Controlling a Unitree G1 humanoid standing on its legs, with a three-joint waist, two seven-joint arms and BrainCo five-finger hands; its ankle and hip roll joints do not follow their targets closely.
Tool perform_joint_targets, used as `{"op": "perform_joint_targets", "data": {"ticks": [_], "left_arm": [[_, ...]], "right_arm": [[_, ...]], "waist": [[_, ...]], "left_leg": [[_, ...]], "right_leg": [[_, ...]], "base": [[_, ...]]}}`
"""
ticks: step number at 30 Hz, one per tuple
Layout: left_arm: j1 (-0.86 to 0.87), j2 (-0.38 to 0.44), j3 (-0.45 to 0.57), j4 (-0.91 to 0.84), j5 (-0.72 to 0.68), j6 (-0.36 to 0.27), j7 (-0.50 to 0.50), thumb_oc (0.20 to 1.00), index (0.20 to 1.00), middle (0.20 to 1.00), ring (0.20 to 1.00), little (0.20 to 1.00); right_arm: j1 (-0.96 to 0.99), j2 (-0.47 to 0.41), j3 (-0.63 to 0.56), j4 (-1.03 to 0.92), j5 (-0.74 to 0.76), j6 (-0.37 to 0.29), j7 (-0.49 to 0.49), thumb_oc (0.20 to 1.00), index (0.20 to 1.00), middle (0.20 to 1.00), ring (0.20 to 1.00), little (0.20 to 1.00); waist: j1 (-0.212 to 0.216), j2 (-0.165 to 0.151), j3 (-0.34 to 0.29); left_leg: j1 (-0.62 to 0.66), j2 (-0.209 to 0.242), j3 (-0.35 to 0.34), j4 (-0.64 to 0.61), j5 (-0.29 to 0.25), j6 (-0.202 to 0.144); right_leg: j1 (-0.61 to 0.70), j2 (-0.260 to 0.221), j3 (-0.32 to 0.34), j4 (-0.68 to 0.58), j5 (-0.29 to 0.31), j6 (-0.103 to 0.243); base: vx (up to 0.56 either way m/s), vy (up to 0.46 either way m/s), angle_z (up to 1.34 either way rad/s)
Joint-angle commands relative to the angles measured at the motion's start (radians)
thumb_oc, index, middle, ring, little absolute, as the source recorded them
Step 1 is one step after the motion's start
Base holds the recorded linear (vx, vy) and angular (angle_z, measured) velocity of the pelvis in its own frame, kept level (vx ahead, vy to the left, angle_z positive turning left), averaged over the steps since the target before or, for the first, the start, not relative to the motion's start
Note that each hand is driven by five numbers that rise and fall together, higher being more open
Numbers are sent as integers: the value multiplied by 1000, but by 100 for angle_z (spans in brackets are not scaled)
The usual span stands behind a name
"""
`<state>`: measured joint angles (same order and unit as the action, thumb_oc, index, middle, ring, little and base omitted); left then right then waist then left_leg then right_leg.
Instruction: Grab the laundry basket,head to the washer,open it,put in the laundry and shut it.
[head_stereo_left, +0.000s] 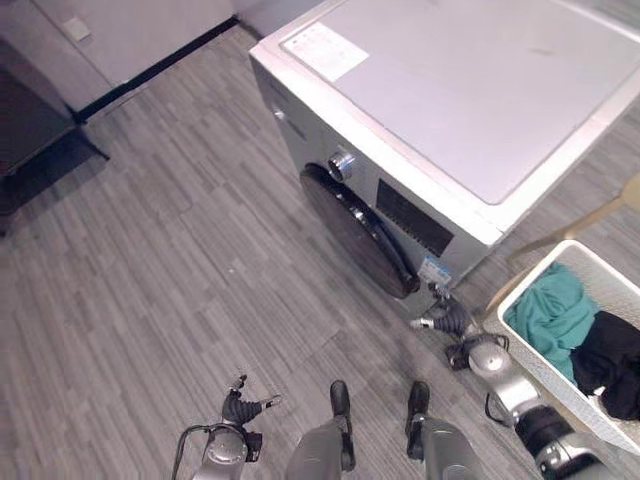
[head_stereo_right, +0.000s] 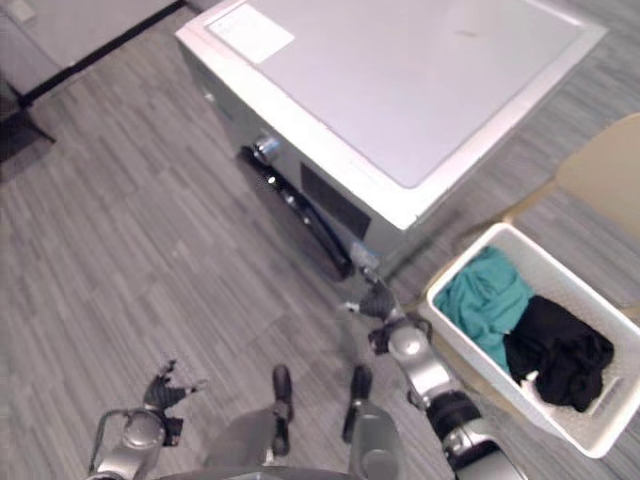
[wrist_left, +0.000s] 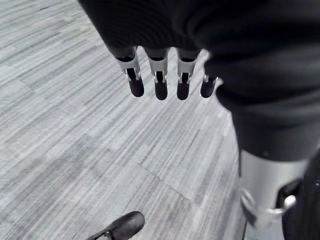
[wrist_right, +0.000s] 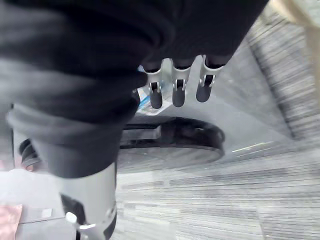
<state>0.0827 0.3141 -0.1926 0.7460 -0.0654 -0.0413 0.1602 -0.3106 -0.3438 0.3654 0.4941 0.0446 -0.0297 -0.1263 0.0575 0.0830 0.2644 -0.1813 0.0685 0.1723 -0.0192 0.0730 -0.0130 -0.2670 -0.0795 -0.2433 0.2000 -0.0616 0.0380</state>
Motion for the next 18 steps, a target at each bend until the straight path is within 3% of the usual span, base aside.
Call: {"op": "perform_joint_targets", "data": {"ticks": [1,10,16,18], "left_arm": [[-26,45,-1,1,13,-21,19,1000,1000,1000,1000,1000],[-45,58,-23,-19,-46,-48,57,1000,1000,1000,1000,1000],[-82,64,-39,-10,-73,-50,70,1000,1000,1000,1000,1000],[-111,63,-45,13,-81,-46,77,1000,1000,1000,1000,1000]], "right_arm": [[-35,27,28,-19,43,-49,-48,1000,1000,1000,1000,1000],[-216,46,-54,52,160,-85,-185,1000,1000,1000,1000,1000],[-300,84,19,63,222,-94,-150,1000,1000,1000,1000,1000],[-352,142,142,13,223,-89,-73,1000,1000,1000,1000,1000]], "waist": [[22,-55,-21],[73,-48,32],[103,-53,59],[125,-64,75]], "left_leg": [[0,-72,-8,-28,-28,-5],[-66,-65,-37,-21,-7,-11],[-96,-63,-51,-14,0,-14],[-111,-63,-64,-1,-2,-15]], "right_leg": [[46,-20,32,-118,-10,55],[-4,-24,24,-118,1,50],[-22,-28,15,-117,4,48],[-27,-30,9,-111,1,47]], "base": [[0,-11,13],[-8,-2,7],[6,17,7],[8,17,2]]}}
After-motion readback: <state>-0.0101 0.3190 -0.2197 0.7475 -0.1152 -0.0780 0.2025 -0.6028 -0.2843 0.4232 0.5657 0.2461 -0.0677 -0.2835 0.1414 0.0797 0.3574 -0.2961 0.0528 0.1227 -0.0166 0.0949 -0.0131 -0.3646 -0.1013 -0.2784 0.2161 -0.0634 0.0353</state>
